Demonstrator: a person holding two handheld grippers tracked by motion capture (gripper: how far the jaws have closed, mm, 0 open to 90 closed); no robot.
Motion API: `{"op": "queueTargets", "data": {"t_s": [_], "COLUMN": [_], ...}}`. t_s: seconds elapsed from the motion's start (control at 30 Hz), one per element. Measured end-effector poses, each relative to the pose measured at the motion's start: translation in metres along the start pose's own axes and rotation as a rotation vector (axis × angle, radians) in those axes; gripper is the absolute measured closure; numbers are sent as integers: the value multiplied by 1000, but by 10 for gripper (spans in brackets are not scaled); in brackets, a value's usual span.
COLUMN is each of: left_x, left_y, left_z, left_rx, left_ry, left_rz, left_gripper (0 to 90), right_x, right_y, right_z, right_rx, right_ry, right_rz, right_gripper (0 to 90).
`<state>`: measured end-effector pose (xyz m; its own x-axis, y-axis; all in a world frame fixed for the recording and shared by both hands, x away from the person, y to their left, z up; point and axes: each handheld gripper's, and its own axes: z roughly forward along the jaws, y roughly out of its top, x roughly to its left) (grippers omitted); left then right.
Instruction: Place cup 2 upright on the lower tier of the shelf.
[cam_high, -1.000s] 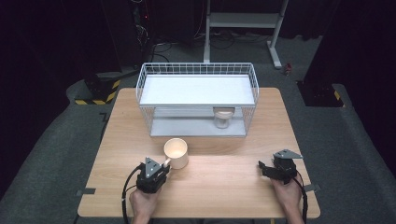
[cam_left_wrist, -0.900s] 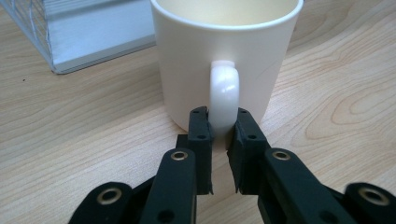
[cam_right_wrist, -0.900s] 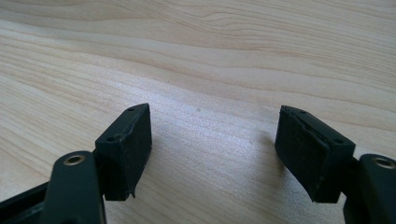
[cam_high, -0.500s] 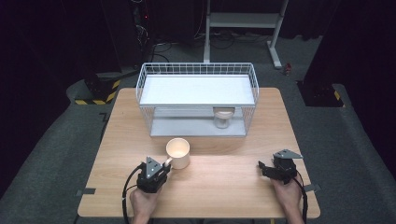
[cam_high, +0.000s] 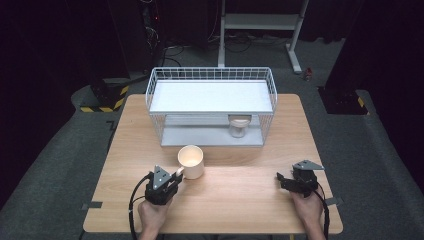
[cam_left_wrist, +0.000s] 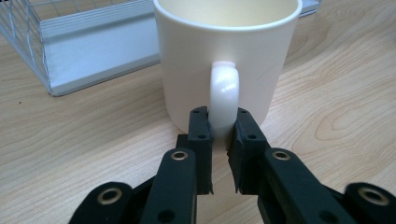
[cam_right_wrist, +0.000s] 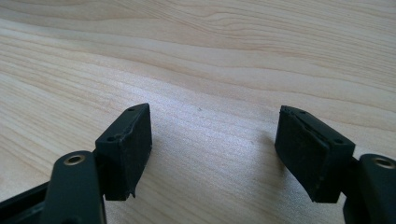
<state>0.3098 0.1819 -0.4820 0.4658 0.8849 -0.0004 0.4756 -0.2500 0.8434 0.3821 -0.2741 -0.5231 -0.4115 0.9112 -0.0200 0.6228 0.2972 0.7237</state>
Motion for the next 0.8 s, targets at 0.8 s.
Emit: {"op": "queueTargets", "data": {"t_s": [0.8], "left_x": [13], "left_y": [20], "left_z": [-3], "left_rx": [-21], "left_ry": [-46], "left_rz": [-11], "left_gripper": [804], "right_x": [0], "right_y": [0], "right_z": [0], "right_rx": [1], "right_ry": [1], "right_rz": [3], "right_gripper": [274]}}
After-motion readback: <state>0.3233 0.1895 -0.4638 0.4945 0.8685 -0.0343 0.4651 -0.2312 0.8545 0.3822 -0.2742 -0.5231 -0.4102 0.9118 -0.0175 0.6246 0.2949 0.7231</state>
